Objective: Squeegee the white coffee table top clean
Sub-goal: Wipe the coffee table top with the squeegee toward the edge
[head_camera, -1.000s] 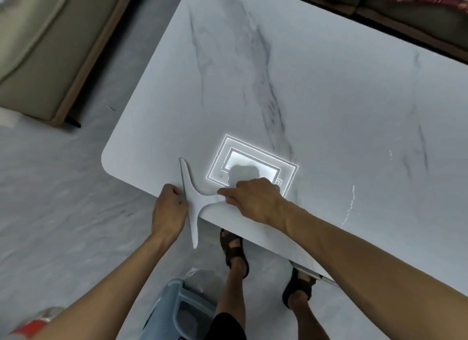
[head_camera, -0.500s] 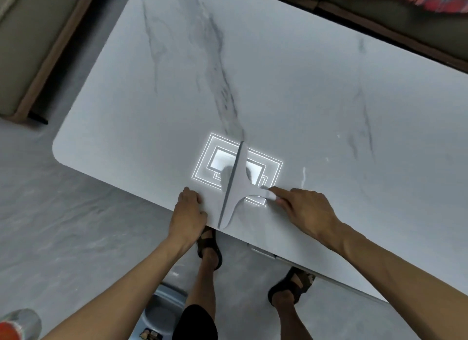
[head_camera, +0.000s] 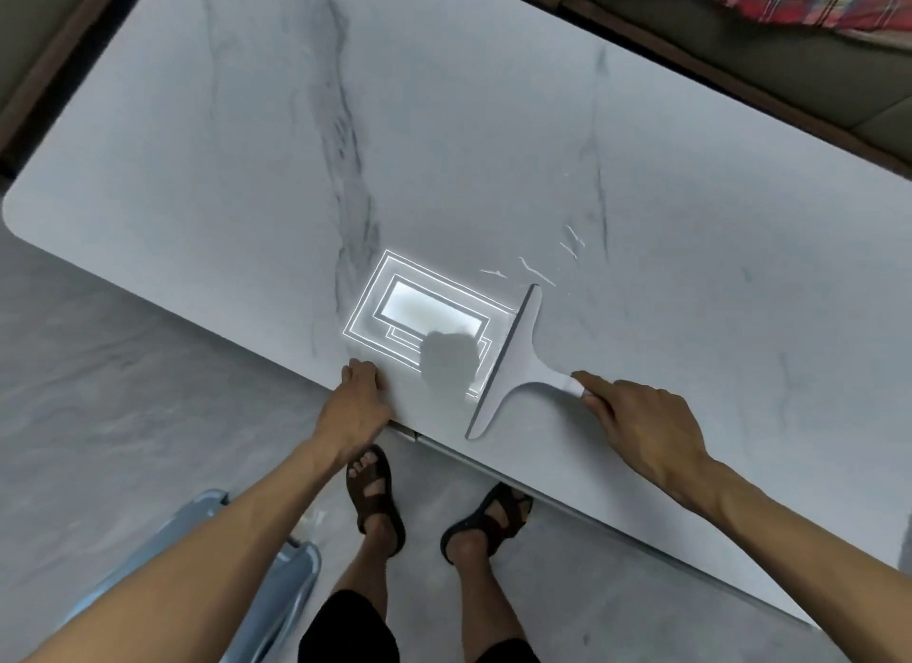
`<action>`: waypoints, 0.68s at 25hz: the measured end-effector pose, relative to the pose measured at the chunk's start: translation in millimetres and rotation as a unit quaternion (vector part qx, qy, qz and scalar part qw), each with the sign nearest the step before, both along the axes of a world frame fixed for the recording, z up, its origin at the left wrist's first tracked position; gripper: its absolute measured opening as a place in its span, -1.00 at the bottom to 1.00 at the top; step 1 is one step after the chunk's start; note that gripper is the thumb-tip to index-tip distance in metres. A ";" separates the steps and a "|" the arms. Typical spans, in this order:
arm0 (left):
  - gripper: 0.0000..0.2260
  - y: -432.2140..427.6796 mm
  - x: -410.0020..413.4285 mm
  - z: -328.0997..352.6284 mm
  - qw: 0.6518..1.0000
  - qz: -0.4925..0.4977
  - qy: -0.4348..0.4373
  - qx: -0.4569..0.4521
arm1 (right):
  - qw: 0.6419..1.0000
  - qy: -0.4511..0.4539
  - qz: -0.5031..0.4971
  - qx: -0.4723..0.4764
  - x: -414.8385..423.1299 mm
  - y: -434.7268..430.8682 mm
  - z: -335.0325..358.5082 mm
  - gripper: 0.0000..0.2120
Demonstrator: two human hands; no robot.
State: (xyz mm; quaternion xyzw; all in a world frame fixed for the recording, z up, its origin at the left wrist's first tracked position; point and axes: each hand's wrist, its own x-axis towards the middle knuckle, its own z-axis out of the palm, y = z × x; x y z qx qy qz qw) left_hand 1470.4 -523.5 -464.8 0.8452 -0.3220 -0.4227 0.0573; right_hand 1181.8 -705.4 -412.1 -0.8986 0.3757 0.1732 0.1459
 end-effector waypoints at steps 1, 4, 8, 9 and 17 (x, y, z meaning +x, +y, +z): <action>-0.79 0.7 4.2 1.3 1.000 0.015 -0.002 -0.001 | 1.000 -0.006 0.003 -0.003 -2.7 1.4 3.0 -0.60; -0.91 12.1 18.0 4.6 0.991 0.123 -0.022 -0.039 | 0.997 -0.039 0.048 0.034 19.0 18.9 1.0 -0.57; -0.95 38.1 21.4 6.8 0.975 0.186 -0.075 -0.091 | 0.974 -0.057 0.182 0.122 81.4 63.4 -23.6 -0.63; -0.95 40.9 20.1 5.9 0.976 0.179 -0.081 -0.097 | 0.969 -0.052 0.209 0.123 90.6 70.3 -29.2 -0.63; -0.87 10.2 -30.4 -7.1 0.993 0.089 -0.049 -0.063 | 0.981 -0.009 0.166 0.095 19.3 15.3 -31.9 -0.65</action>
